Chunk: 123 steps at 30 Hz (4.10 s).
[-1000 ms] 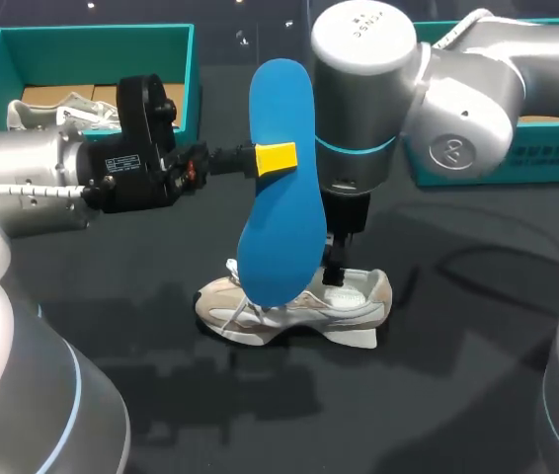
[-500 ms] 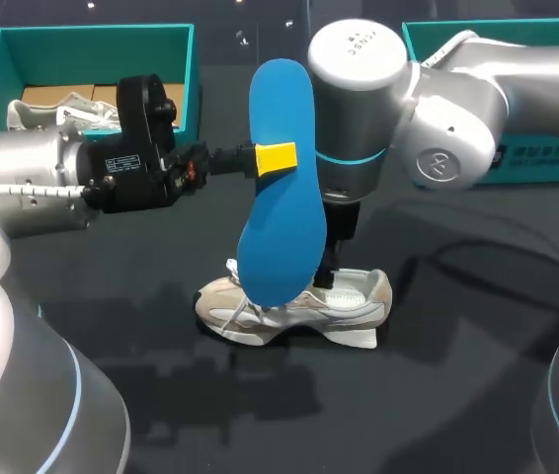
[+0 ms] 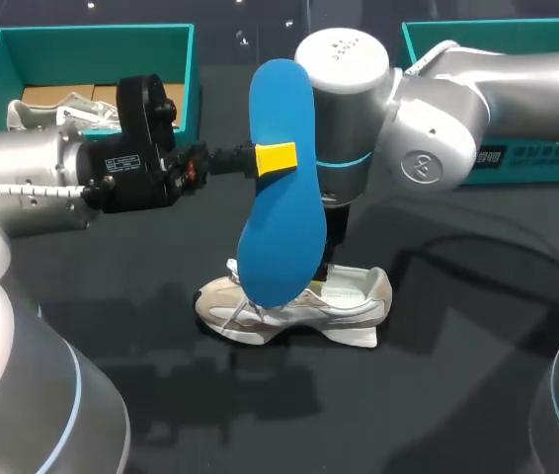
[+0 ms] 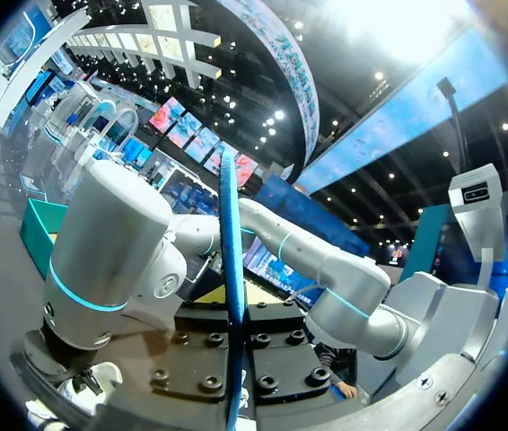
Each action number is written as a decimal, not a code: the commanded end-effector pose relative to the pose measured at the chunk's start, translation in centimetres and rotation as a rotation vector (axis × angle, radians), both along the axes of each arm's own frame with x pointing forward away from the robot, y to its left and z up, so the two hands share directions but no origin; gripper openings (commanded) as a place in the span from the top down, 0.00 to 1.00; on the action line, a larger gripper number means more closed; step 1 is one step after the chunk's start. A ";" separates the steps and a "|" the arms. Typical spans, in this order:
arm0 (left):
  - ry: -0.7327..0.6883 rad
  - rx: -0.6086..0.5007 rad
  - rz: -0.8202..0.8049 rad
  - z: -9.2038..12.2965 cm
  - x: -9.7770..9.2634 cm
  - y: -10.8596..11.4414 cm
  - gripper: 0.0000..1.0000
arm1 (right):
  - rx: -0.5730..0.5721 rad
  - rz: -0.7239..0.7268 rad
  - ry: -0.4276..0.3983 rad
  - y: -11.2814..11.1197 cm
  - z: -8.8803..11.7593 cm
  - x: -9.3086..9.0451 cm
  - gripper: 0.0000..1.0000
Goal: Take the shoe out of the shoebox, open the shoe tongue, remove and reinsert the insole, then place the shoe into the shoebox
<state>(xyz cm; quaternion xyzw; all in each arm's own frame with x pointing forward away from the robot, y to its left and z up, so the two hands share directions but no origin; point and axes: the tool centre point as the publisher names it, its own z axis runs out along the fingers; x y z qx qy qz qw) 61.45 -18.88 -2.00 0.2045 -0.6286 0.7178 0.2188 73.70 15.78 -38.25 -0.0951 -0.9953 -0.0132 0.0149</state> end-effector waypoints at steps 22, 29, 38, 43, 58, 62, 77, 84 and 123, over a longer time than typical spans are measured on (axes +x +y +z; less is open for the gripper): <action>0.000 -0.002 0.000 -0.1 0.1 -0.3 1.00 | -0.001 -0.155 0.041 -0.5 3.5 -2.0 1.00; 0.000 -0.002 0.000 -0.1 0.1 -0.3 1.00 | 0.100 -0.504 0.033 -0.7 4.4 -2.8 1.00; 0.000 -0.002 0.000 -0.1 0.1 -0.3 1.00 | 0.157 -0.552 -0.006 -0.3 4.7 -3.4 1.00; 0.000 -0.002 0.000 -0.1 0.1 -0.3 1.00 | 0.157 -0.552 -0.006 -0.3 4.7 -3.4 1.00; 0.000 -0.002 0.000 -0.1 0.1 -0.3 1.00 | 0.232 -1.007 0.052 -0.2 5.0 -3.9 1.00; 0.000 -0.002 0.000 -0.1 0.1 -0.3 1.00 | 0.186 -1.112 0.067 0.2 5.0 -4.4 1.00; 0.000 -0.002 0.000 -0.1 0.1 -0.3 1.00 | 0.221 -1.250 0.099 0.3 3.1 -4.7 1.00; 0.000 -0.002 0.000 -0.1 0.1 -0.3 1.00 | 0.218 -1.247 0.114 0.3 2.3 -4.4 1.00; 0.000 -0.002 0.000 -0.1 0.1 -0.3 1.00 | 0.215 -1.285 0.121 0.1 0.0 -4.2 0.00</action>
